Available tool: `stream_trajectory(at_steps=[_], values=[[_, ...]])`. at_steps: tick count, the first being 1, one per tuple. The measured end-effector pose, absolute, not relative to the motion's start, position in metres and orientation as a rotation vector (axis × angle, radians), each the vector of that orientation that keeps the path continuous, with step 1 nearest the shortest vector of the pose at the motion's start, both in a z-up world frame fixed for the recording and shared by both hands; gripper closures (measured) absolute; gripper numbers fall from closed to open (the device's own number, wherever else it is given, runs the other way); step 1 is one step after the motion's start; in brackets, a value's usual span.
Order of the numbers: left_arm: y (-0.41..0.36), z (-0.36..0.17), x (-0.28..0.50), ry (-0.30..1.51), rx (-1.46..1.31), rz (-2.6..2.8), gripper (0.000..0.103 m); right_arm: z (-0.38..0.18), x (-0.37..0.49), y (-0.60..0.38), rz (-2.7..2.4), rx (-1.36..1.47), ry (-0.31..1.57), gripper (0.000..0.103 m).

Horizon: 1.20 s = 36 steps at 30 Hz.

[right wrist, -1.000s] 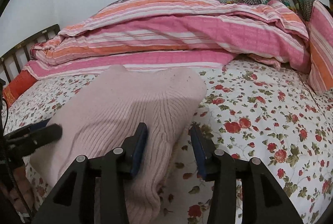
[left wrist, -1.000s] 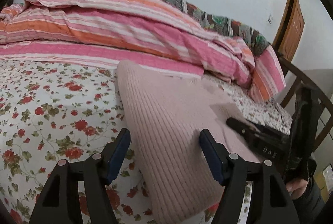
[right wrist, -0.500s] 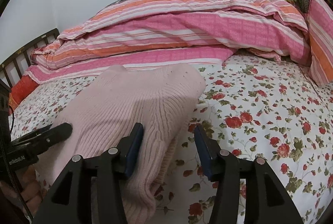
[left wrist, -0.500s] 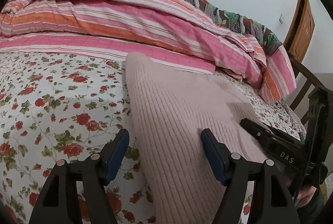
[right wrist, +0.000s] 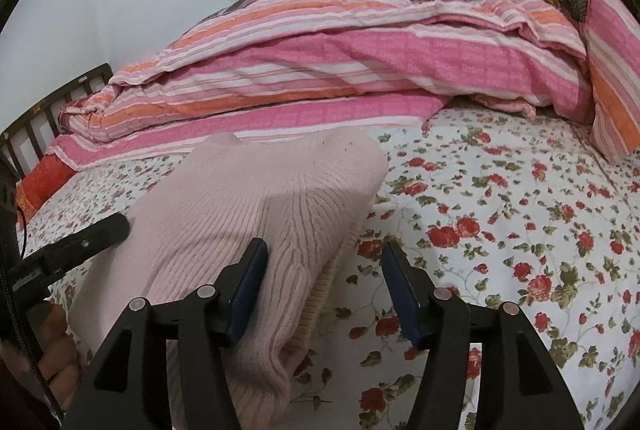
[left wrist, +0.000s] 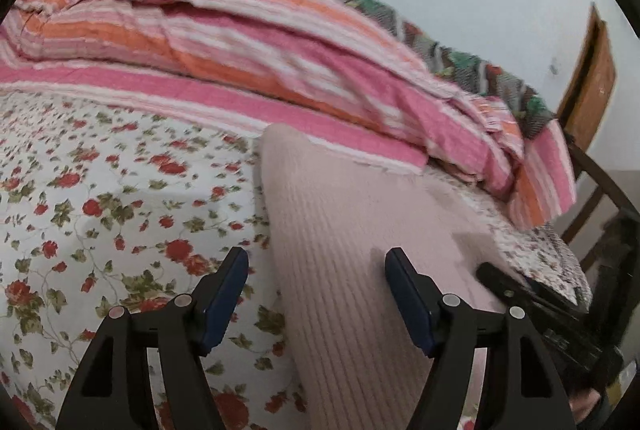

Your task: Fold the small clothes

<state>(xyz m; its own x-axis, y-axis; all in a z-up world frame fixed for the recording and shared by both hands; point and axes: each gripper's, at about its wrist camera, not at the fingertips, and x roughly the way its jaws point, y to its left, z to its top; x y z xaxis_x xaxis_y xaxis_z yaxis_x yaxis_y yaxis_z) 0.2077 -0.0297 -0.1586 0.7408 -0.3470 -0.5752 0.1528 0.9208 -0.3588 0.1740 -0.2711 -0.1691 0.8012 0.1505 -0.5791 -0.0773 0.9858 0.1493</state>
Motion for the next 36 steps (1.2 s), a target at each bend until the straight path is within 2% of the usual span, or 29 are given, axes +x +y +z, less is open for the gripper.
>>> stream_trajectory(at_steps=[9, 16, 23, 29, 36], values=[[-0.027, -0.164, 0.227, 0.787, -0.339, -0.303, 0.034, -0.161, 0.173, -0.266, 0.109, 0.071, 0.607, 0.045], [-0.013, -0.169, 0.256, 0.879, -0.458, -0.397, 0.055, -0.173, 0.186, -0.277, 0.149, 0.200, 0.681, 0.045], [-0.013, -0.174, 0.298, 0.917, -0.470, -0.339, 0.071, -0.174, 0.186, -0.268, 0.119, 0.145, 0.686, 0.045], [-0.014, -0.183, 0.342, 0.944, -0.458, -0.276, 0.072, -0.175, 0.183, -0.270, 0.118, 0.150, 0.700, 0.045], [-0.015, -0.177, 0.356, 0.869, -0.422, -0.219, 0.072, -0.173, 0.181, -0.269, 0.128, 0.145, 0.707, 0.045]])
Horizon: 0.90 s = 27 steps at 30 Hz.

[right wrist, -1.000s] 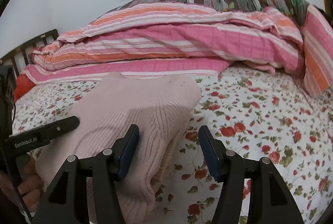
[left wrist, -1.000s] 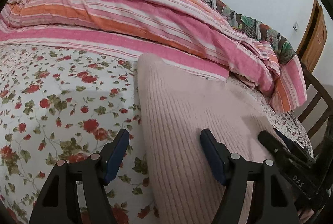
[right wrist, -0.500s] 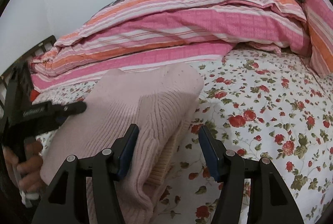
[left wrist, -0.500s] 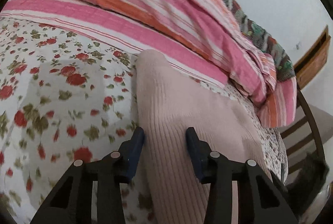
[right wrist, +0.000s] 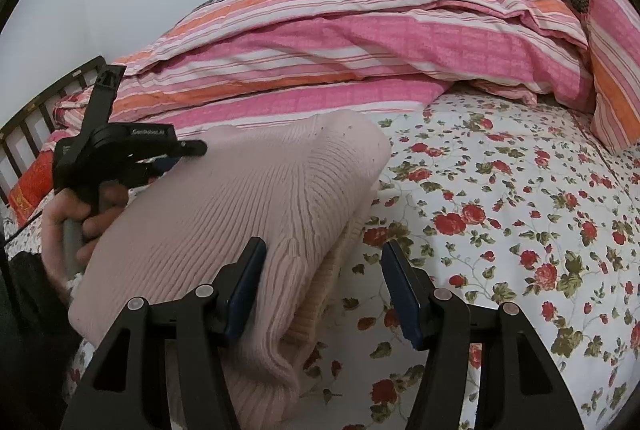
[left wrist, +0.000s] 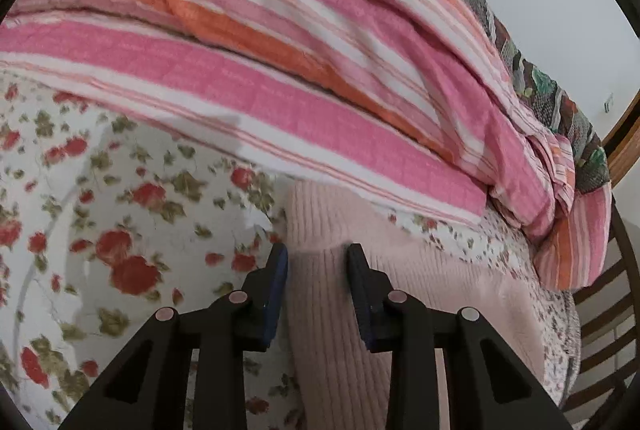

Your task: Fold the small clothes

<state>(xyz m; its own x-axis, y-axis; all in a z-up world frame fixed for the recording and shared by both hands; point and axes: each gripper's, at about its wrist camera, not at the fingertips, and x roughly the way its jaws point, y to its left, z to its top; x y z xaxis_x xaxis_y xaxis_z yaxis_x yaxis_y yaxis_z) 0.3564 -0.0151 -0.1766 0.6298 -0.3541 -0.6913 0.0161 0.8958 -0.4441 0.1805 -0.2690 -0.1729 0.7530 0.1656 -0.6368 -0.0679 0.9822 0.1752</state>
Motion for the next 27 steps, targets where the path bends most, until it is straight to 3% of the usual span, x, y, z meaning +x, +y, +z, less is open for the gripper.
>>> stream_trajectory(at_steps=[9, 13, 17, 18, 20, 22, 24, 27], values=[[-0.024, -0.163, 0.299, 0.878, -0.311, -0.291, 0.070, -0.165, 0.191, -0.277, 0.161, 0.192, 0.671, 0.045], [-0.016, -0.156, 0.268, 0.840, -0.331, -0.327, 0.059, -0.165, 0.204, -0.278, 0.170, 0.212, 0.662, 0.046], [-0.015, -0.157, 0.246, 0.823, -0.359, -0.362, 0.056, -0.173, 0.215, -0.283, 0.171, 0.254, 0.685, 0.047], [-0.016, -0.158, 0.240, 0.814, -0.373, -0.373, 0.055, -0.174, 0.216, -0.284, 0.177, 0.263, 0.687, 0.050], [-0.018, -0.161, 0.233, 0.804, -0.399, -0.399, 0.055, -0.174, 0.215, -0.284, 0.226, 0.280, 0.679, 0.076], [-0.017, -0.160, 0.230, 0.780, -0.398, -0.398, 0.055, -0.165, 0.204, -0.282, 0.244, 0.260, 0.612, 0.088], [-0.012, -0.157, 0.226, 0.757, -0.412, -0.415, 0.055, -0.158, 0.194, -0.286, 0.256, 0.278, 0.546, 0.088], [-0.012, -0.155, 0.225, 0.755, -0.399, -0.428, 0.054, -0.168, 0.202, -0.289, 0.173, 0.291, 0.603, 0.089]])
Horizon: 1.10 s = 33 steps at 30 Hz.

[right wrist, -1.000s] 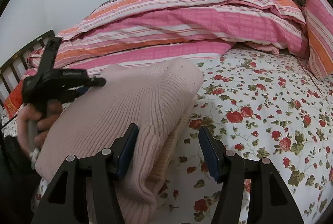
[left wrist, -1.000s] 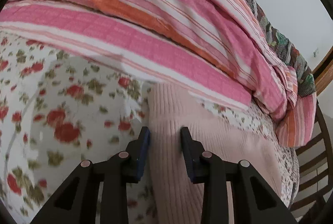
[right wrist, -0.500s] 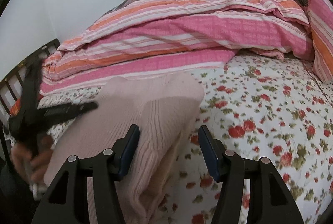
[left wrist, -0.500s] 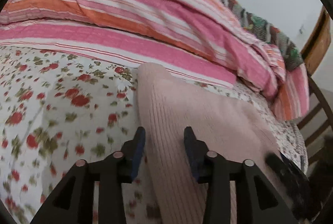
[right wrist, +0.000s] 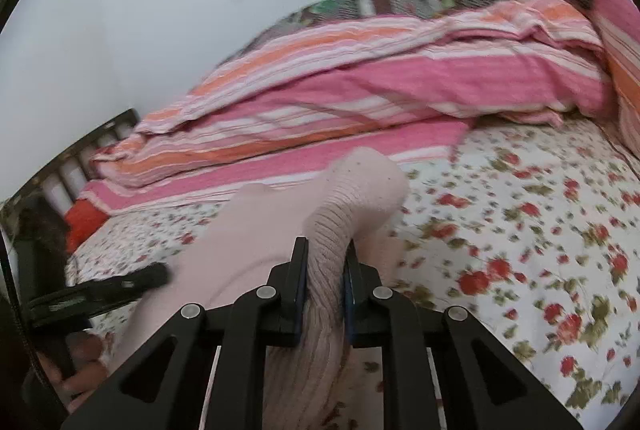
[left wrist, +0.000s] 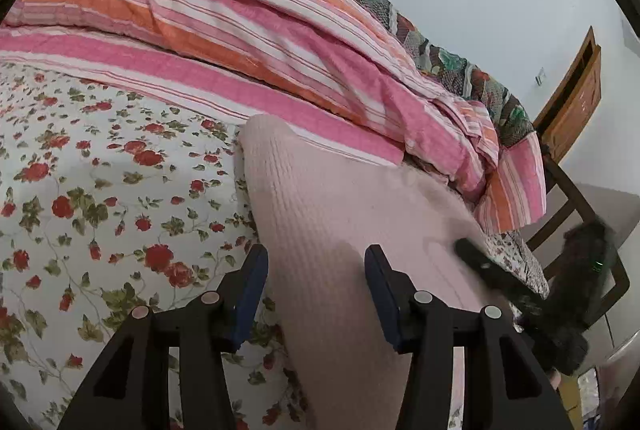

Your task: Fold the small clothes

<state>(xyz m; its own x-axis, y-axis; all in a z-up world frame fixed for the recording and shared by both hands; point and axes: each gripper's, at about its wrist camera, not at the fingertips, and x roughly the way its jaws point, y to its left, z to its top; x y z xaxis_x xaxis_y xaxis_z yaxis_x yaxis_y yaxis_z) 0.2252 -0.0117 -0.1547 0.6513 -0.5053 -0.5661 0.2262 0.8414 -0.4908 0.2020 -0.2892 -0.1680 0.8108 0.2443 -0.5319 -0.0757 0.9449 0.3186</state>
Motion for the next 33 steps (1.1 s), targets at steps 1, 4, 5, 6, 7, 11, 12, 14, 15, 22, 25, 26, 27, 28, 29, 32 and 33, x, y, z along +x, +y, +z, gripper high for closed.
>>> stream_trajectory(at_steps=[1, 4, 5, 6, 7, 11, 12, 14, 15, 22, 25, 26, 27, 28, 29, 32, 33], values=[[-0.015, -0.157, 0.227, 0.766, -0.390, -0.431, 0.052, -0.175, 0.207, -0.290, 0.147, 0.295, 0.642, 0.089], [-0.020, -0.163, 0.231, 0.794, -0.362, -0.411, 0.050, -0.174, 0.207, -0.293, 0.126, 0.297, 0.667, 0.078], [-0.021, -0.163, 0.231, 0.795, -0.361, -0.411, 0.050, -0.170, 0.204, -0.293, 0.098, 0.276, 0.667, 0.065], [-0.020, -0.164, 0.232, 0.797, -0.364, -0.412, 0.050, -0.167, 0.200, -0.294, 0.081, 0.266, 0.657, 0.061], [-0.020, -0.163, 0.233, 0.799, -0.366, -0.413, 0.050, -0.162, 0.193, -0.294, 0.064, 0.252, 0.638, 0.060], [-0.023, -0.161, 0.230, 0.782, -0.318, -0.410, 0.050, -0.140, 0.176, -0.284, 0.077, 0.205, 0.557, 0.060], [-0.025, -0.160, 0.229, 0.772, -0.300, -0.410, 0.050, -0.137, 0.174, -0.280, 0.092, 0.199, 0.544, 0.060], [-0.027, -0.159, 0.227, 0.763, -0.270, -0.405, 0.050, -0.138, 0.174, -0.266, 0.124, 0.154, 0.538, 0.060], [-0.028, -0.158, 0.225, 0.757, -0.255, -0.398, 0.050, -0.140, 0.177, -0.261, 0.124, 0.122, 0.542, 0.060], [-0.031, -0.155, 0.213, 0.724, -0.163, -0.362, 0.044, -0.174, 0.195, -0.260, 0.095, 0.082, 0.671, 0.059], [-0.035, -0.156, 0.210, 0.717, -0.132, -0.341, 0.043, -0.180, 0.197, -0.266, 0.109, 0.133, 0.695, 0.058], [-0.036, -0.155, 0.210, 0.714, -0.126, -0.336, 0.043, -0.180, 0.197, -0.266, 0.105, 0.131, 0.696, 0.058], [-0.037, -0.155, 0.210, 0.712, -0.122, -0.332, 0.043, -0.180, 0.196, -0.265, 0.100, 0.126, 0.696, 0.058], [-0.038, -0.155, 0.210, 0.712, -0.119, -0.328, 0.043, -0.180, 0.196, -0.264, 0.095, 0.120, 0.696, 0.058], [-0.038, -0.156, 0.209, 0.711, -0.119, -0.325, 0.043, -0.180, 0.195, -0.262, 0.089, 0.111, 0.695, 0.058], [-0.038, -0.157, 0.208, 0.709, -0.117, -0.316, 0.042, -0.179, 0.195, -0.261, 0.082, 0.105, 0.697, 0.056], [-0.038, -0.158, 0.208, 0.709, -0.115, -0.314, 0.042, -0.180, 0.195, -0.261, 0.080, 0.105, 0.697, 0.055]])
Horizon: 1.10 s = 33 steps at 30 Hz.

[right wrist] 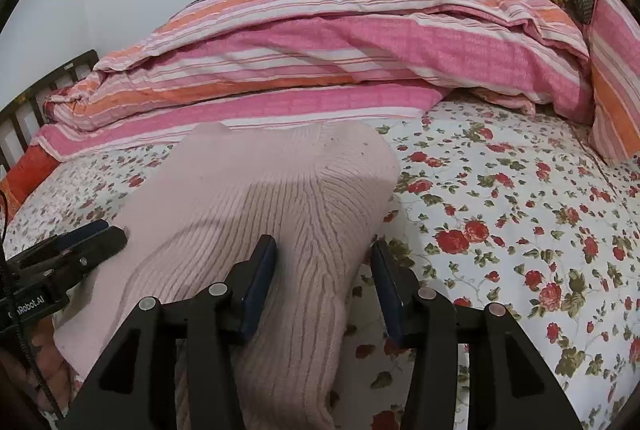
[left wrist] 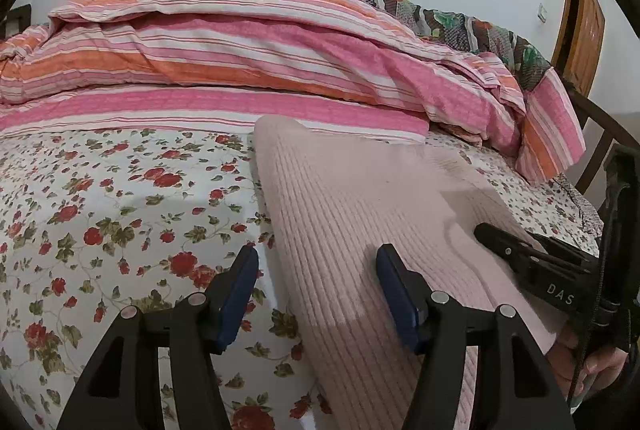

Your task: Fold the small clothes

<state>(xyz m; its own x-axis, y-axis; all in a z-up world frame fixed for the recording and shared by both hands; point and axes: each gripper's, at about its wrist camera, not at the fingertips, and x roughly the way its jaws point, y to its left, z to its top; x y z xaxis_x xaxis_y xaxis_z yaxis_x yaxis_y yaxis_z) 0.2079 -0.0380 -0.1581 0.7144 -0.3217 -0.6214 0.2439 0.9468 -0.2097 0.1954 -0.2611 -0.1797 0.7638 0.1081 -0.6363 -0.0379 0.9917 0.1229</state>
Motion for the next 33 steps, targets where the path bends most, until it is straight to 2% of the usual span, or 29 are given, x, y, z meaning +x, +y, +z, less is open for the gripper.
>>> stream_trajectory(at_steps=[8, 15, 20, 25, 33], values=[[-0.040, -0.159, 0.208, 0.710, -0.109, -0.302, 0.040, -0.172, 0.195, -0.262, 0.076, 0.101, 0.723, 0.052], [-0.034, -0.160, 0.210, 0.722, -0.157, -0.330, 0.040, -0.142, 0.166, -0.257, 0.176, 0.104, 0.586, 0.052], [-0.030, -0.158, 0.209, 0.728, -0.178, -0.371, 0.040, -0.169, 0.176, -0.236, 0.102, -0.060, 0.672, 0.050], [-0.037, -0.159, 0.205, 0.733, -0.134, -0.361, 0.040, -0.185, 0.187, -0.257, 0.127, 0.093, 0.757, 0.045], [-0.044, -0.161, 0.203, 0.731, -0.082, -0.333, 0.037, -0.181, 0.184, -0.253, 0.120, 0.063, 0.723, 0.044]])
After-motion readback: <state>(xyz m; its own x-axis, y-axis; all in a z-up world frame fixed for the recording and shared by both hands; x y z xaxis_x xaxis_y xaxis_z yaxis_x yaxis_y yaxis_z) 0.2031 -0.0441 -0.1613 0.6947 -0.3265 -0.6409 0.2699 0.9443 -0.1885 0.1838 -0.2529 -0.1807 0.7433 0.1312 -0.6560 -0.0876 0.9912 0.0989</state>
